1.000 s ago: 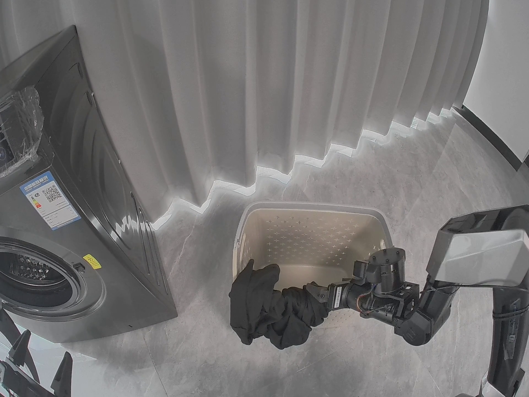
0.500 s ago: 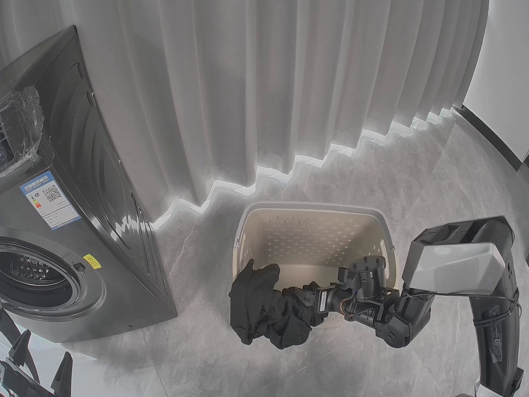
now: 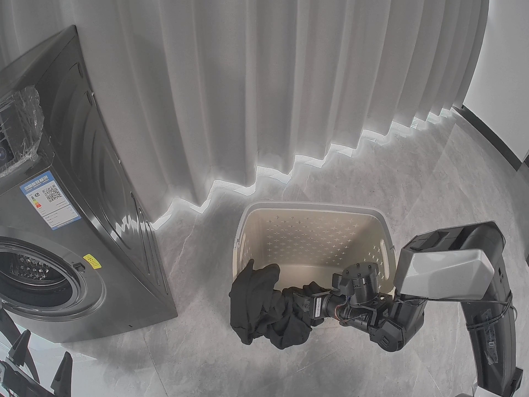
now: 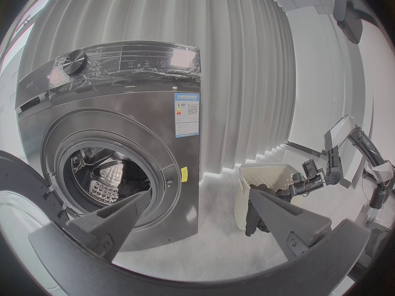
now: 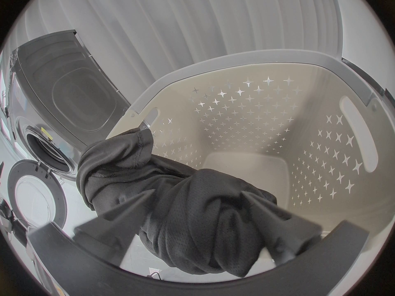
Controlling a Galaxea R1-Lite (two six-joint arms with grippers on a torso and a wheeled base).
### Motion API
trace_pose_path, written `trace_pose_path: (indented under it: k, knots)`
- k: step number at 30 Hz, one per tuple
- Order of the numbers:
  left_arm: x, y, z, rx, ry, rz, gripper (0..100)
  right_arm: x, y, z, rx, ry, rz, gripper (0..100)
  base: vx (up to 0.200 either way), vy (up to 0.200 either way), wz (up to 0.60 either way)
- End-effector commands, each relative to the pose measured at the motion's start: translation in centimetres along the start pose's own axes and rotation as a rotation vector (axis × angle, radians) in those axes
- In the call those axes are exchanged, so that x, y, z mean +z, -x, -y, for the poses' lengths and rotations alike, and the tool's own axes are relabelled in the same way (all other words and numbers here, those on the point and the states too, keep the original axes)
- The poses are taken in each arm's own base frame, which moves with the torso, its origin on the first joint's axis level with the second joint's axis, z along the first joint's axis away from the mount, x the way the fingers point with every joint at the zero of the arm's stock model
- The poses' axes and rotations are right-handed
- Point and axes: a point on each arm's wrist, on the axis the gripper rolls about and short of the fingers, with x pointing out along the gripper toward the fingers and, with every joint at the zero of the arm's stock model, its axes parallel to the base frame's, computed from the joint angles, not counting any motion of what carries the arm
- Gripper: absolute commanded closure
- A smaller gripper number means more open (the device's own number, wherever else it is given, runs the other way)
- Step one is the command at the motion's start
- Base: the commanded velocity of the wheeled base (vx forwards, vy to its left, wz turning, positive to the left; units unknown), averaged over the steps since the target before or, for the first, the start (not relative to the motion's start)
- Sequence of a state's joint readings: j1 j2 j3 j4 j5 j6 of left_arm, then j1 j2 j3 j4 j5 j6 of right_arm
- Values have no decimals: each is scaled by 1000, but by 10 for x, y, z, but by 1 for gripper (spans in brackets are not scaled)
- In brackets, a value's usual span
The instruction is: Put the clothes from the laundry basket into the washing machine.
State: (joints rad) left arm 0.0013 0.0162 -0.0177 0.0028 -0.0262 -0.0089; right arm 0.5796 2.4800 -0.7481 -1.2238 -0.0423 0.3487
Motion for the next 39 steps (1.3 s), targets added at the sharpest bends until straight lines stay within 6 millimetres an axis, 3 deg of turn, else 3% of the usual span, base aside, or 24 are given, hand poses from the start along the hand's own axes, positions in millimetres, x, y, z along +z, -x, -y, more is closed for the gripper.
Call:
trace_pose_path:
  k: [1, 5, 8, 12, 19, 27, 39]
  knots:
    - [-5, 0, 0, 0, 0, -2, 0, 1, 1, -2, -2, 2, 6, 100, 0, 0, 0]
    - [-5, 0, 0, 0, 0, -3, 0, 4, 6, -2, -3, 3, 16, 100, 0, 0, 0]
    - [-5, 0, 0, 0, 0, -2, 0, 20, 20, -7, 19, 2, 95, 100, 0, 0, 0]
    - [-4, 0, 0, 0, 0, -2, 0, 44, 49, -13, 47, -5, 182, 100, 0, 0, 0]
    - [-4, 0, 0, 0, 2, -2, 0, 89, 121, -30, 183, -31, 335, 100, 0, 0, 0]
    - [-5, 0, 0, 0, 2, -3, 0, 106, 178, -43, 358, -133, 392, 100, 0, 0, 0]
    - [-5, 0, 0, 0, 6, -3, 0, 127, 217, -53, 526, -247, 457, 100, 0, 0, 0]
